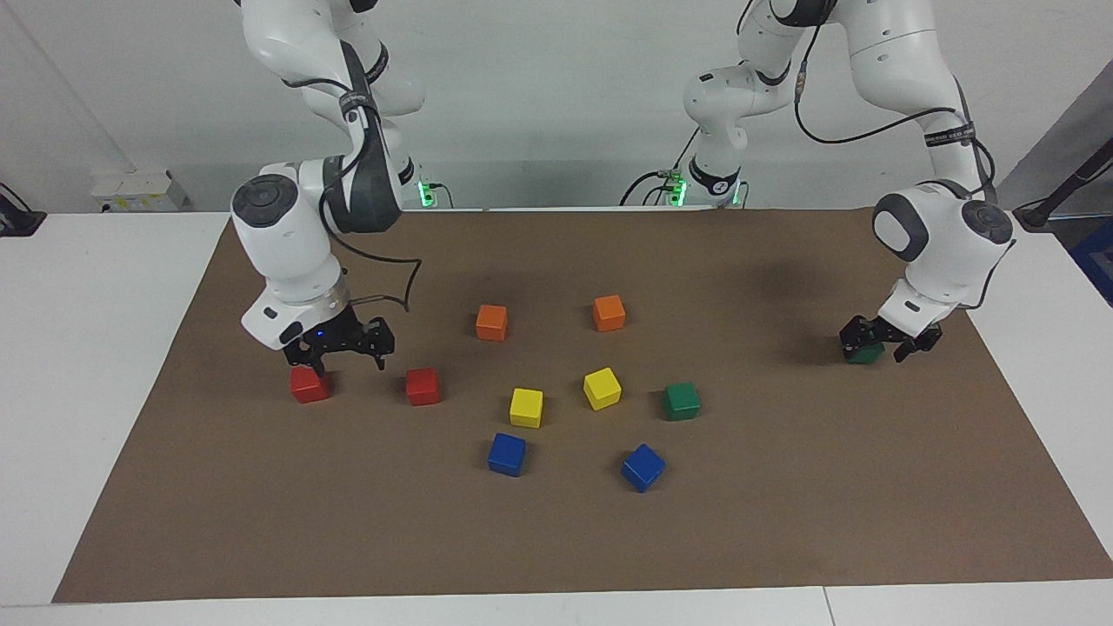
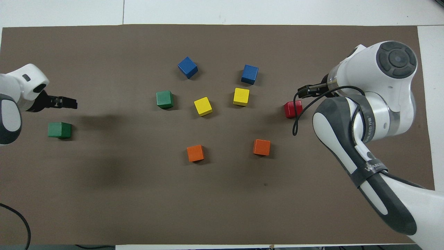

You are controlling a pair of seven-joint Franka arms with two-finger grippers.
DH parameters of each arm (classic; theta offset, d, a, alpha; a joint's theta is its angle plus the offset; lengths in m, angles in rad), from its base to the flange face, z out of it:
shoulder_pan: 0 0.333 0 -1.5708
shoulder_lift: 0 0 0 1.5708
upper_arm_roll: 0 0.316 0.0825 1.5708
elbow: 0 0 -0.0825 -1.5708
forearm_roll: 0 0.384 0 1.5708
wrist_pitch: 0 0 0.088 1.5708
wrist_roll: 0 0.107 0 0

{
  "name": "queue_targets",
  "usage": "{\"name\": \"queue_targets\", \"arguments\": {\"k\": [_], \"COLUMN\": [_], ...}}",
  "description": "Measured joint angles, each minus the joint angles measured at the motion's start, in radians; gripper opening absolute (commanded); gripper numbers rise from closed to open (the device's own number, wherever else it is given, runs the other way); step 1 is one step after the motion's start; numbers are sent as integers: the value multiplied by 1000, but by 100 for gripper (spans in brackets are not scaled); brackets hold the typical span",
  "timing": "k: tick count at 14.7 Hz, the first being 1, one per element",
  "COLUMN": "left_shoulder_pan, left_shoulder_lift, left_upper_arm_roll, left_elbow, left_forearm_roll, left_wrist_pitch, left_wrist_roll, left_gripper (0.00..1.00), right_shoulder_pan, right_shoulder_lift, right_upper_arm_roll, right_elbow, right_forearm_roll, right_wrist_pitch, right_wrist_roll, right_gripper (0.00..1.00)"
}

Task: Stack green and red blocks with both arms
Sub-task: 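Reach the left gripper to the other green cube while the right gripper reaches red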

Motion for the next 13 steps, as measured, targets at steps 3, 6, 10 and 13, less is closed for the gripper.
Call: {"name": "queue_targets", "arguments": {"k": [3,6,10,13], "left_shoulder_pan": [-168,-273,-379,-409], "left_shoulder_lift": [11,34,110,165], "left_upper_arm_roll": [-5,-6,-6,-5], "left_elbow": [24,51,113,126], "left_forearm_roll": [0,0,0,9], "left_wrist_pitch": [-1,2,35,90], "left_wrist_roll": [-250,-398,-497,-501], "left_gripper": [100,100,100,100], "right_shoulder_pan": [35,44,43,43], "right_shoulder_lift": [25,31,32,33], "right_upper_arm_roll": [0,0,-1,-1], "right_elbow": [-13,-56,-113,-129], "right_forearm_roll": [0,0,0,0], "right_wrist_pitch": [41,88,142,154], "right_wrist_roll": [35,36,36,48], "right_gripper": [100,100,100,100]}}
